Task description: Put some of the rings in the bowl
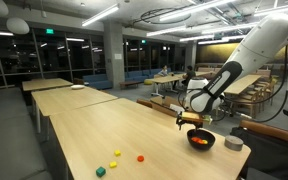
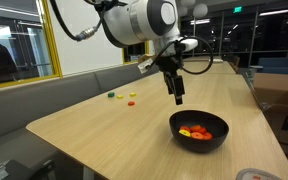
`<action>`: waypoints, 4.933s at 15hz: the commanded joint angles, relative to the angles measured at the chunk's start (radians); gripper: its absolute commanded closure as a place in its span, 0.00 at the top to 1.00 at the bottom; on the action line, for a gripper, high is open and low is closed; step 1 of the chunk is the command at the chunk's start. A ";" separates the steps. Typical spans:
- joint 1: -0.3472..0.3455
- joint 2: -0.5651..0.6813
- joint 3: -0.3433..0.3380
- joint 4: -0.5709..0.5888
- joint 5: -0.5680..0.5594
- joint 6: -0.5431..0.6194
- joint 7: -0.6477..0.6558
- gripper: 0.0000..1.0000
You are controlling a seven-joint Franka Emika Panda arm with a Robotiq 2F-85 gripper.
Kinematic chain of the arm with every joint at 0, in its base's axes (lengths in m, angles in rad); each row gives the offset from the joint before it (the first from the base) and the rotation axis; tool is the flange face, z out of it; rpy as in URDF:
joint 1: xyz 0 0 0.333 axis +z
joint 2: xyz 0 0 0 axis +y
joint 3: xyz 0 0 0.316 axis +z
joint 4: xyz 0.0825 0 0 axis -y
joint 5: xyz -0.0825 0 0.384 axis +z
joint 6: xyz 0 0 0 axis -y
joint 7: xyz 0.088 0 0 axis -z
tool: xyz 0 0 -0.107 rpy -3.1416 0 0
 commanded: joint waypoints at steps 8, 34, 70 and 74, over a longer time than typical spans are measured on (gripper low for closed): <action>0.069 0.229 0.161 0.372 0.091 -0.202 -0.297 1.00; 0.192 0.554 0.246 0.696 0.155 -0.283 -0.556 1.00; 0.234 0.527 0.205 0.615 0.124 -0.221 -0.553 0.66; 0.233 0.523 0.201 0.615 0.120 -0.225 -0.554 0.34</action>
